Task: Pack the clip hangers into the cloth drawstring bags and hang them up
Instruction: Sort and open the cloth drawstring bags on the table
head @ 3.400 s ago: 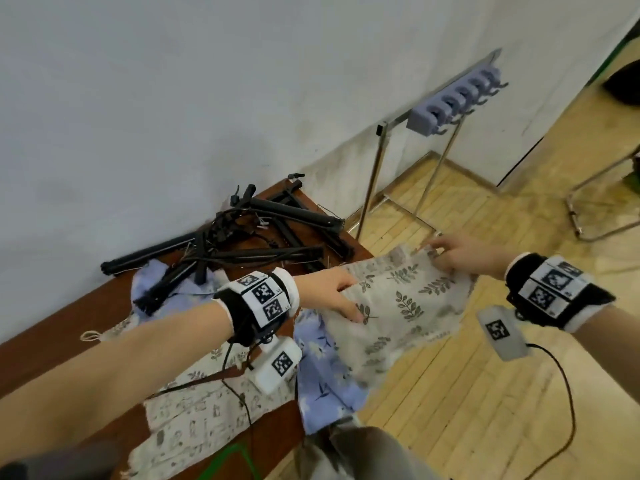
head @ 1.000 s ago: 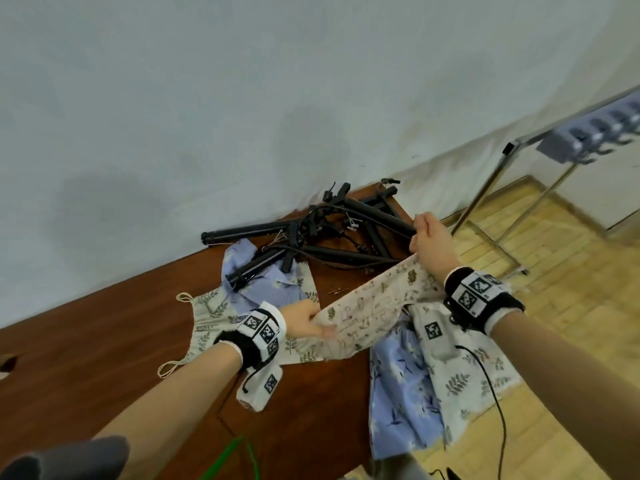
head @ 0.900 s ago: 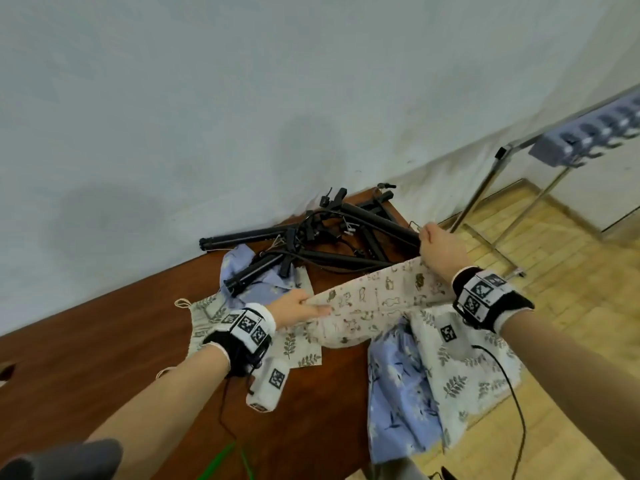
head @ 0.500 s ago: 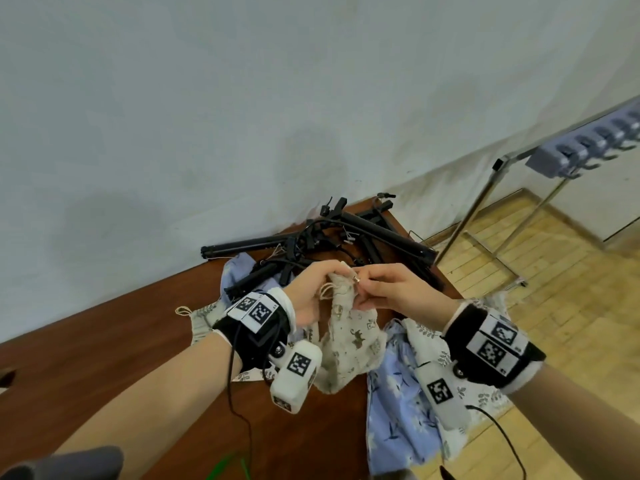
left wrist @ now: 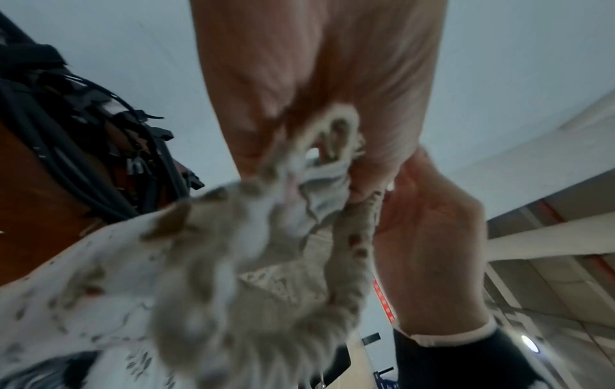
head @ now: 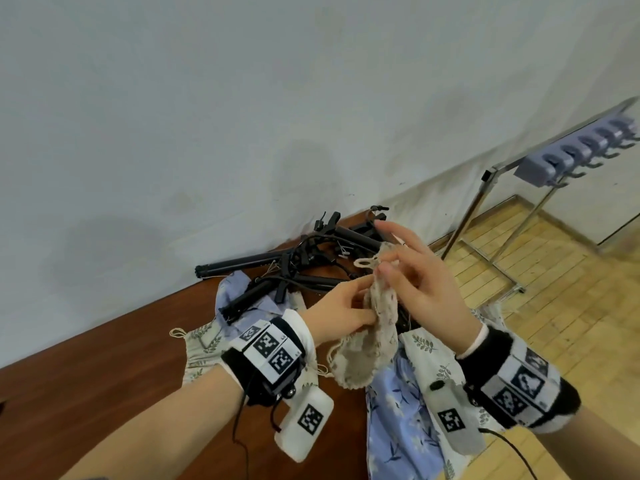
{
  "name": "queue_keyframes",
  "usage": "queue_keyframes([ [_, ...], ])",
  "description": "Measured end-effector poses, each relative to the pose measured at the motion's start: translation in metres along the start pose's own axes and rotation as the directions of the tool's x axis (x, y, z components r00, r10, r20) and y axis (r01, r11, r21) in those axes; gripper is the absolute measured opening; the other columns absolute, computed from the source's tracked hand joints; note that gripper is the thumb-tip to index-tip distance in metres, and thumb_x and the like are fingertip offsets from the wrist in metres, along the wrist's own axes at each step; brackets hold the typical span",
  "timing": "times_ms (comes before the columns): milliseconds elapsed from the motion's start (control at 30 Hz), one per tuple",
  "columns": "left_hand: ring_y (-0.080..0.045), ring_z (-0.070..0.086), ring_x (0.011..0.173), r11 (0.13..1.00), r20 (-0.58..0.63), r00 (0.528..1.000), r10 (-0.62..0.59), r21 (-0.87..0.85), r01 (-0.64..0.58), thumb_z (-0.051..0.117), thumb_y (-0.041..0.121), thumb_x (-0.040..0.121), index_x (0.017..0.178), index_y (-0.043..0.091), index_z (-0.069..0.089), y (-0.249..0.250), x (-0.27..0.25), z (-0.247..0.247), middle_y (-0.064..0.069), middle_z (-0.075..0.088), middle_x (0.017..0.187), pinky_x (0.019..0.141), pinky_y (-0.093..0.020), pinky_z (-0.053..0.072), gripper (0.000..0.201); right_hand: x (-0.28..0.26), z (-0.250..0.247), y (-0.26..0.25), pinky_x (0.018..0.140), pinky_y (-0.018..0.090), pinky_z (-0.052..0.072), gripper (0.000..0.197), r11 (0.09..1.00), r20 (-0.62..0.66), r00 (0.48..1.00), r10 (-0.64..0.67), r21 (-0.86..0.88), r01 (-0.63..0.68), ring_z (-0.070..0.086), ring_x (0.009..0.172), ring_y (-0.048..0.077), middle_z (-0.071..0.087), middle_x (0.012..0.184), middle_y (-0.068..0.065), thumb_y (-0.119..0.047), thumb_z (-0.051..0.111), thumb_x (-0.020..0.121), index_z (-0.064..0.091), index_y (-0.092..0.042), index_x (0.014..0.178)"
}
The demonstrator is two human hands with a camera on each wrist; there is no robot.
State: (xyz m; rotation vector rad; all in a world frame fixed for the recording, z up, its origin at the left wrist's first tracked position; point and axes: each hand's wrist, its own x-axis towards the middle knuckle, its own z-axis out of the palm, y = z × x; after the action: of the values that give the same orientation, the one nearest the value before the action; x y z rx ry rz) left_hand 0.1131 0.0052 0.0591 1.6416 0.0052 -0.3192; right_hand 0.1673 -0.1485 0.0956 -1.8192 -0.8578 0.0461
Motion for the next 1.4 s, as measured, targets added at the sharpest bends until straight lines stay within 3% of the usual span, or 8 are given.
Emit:
queue_keyframes([
  [100, 0.012, 0.055, 0.065, 0.988, 0.002, 0.999, 0.032, 0.151, -0.032, 0.048, -0.008, 0.092, 0.092, 0.018, 0.058, 0.019, 0.013, 0.002, 0.011, 0.055, 0.078, 0.067, -0.009, 0.043, 0.028, -0.008, -0.009, -0.026, 0.051, 0.014, 0.037, 0.018, 0.912, 0.15, 0.938, -0.311, -0.229, 0.339, 0.045, 0.049, 0.0, 0.065, 0.098, -0.018, -0.023, 0.048, 0.096, 0.063, -0.018, 0.09],
  [233, 0.011, 0.054, 0.065, 0.968, 0.075, 0.996, 0.05, 0.24, -0.067, 0.047, -0.003, 0.095, 0.085, 0.009, 0.062, 0.038, 0.029, -0.006, 0.004, 0.058, 0.074, 0.068, -0.009, 0.043, 0.021, -0.011, -0.024, -0.025, 0.037, 0.022, 0.033, 0.012, 0.766, 0.352, 0.914, -0.202, -0.524, 0.372, 0.036, 0.039, 0.007, 0.049, 0.056, -0.013, -0.029, 0.041, 0.098, 0.054, -0.028, 0.097],
  [333, -0.019, 0.063, 0.097, 0.978, 0.136, 0.991, 0.006, 0.204, -0.034, 0.05, 0.011, 0.094, 0.111, -0.004, 0.063, 0.043, 0.036, -0.009, -0.023, 0.065, 0.103, 0.093, -0.038, 0.048, 0.025, -0.009, -0.041, -0.003, 0.04, 0.02, 0.032, 0.013, 0.762, 0.313, 0.95, -0.013, -0.612, 0.212, 0.036, 0.038, 0.005, 0.043, 0.052, -0.013, -0.029, 0.04, 0.098, 0.053, -0.029, 0.093],
  [467, -0.01, 0.055, 0.122, 0.975, 0.272, 0.962, -0.032, 0.22, -0.03, 0.056, 0.009, 0.094, 0.142, 0.014, 0.041, 0.05, 0.035, -0.012, 0.002, 0.055, 0.135, 0.105, -0.029, 0.044, 0.05, -0.012, -0.053, 0.022, 0.039, 0.02, 0.03, 0.017, 0.705, 0.313, 0.947, 0.069, -0.687, 0.176, 0.034, 0.035, 0.005, 0.039, 0.044, -0.011, -0.024, 0.049, 0.094, 0.057, -0.029, 0.08],
  [767, -0.016, 0.06, 0.104, 0.948, 0.249, 0.954, -0.168, 0.305, 0.088, 0.054, -0.026, 0.075, 0.142, 0.011, 0.041, 0.058, 0.034, -0.028, -0.003, 0.06, 0.107, 0.079, -0.027, 0.055, 0.077, -0.02, -0.063, 0.022, 0.052, 0.018, 0.044, 0.038, 0.562, 0.518, 0.817, 0.254, -0.767, 0.311, 0.039, 0.045, -0.004, 0.053, 0.062, -0.018, -0.057, 0.037, 0.097, 0.06, -0.044, 0.125],
  [933, -0.01, 0.057, 0.093, 0.947, 0.257, 0.955, -0.147, 0.317, 0.061, 0.04, -0.034, 0.072, 0.142, 0.008, 0.04, 0.063, 0.036, -0.017, -0.002, 0.057, 0.104, 0.065, -0.014, 0.05, 0.082, -0.018, -0.069, 0.023, 0.061, 0.02, 0.051, 0.052, 0.524, 0.395, 0.76, 0.516, -0.848, 0.085, 0.053, 0.06, 0.004, 0.055, 0.072, -0.012, -0.043, 0.042, 0.1, 0.027, -0.033, 0.148],
  [1200, -0.013, 0.053, 0.109, 0.727, 0.403, 0.858, -0.318, 0.685, -0.052, 0.058, -0.008, 0.08, 0.151, 0.024, 0.019, 0.052, 0.041, -0.012, 0.002, 0.039, 0.144, 0.082, -0.021, 0.05, 0.087, 0.0, -0.09, 0.052, 0.041, 0.021, 0.049, 0.03, 0.487, 0.043, 0.74, 0.671, -0.778, -0.396, 0.057, 0.045, 0.006, 0.065, 0.078, 0.002, -0.023, 0.034, 0.101, 0.061, -0.01, 0.104],
  [1400, -0.031, 0.054, 0.121, 0.839, 0.452, 0.73, -0.513, 0.445, 0.314, 0.049, -0.016, 0.082, 0.148, 0.027, 0.029, 0.041, 0.044, -0.017, -0.009, 0.043, 0.143, 0.087, -0.05, 0.055, 0.081, -0.006, -0.106, 0.048, 0.03, 0.016, 0.034, 0.032, 0.507, 0.005, 0.616, 0.788, -0.572, -0.644, 0.041, 0.024, 0.007, 0.055, 0.046, 0.003, -0.019, 0.039, 0.102, 0.063, 0.001, 0.094],
])
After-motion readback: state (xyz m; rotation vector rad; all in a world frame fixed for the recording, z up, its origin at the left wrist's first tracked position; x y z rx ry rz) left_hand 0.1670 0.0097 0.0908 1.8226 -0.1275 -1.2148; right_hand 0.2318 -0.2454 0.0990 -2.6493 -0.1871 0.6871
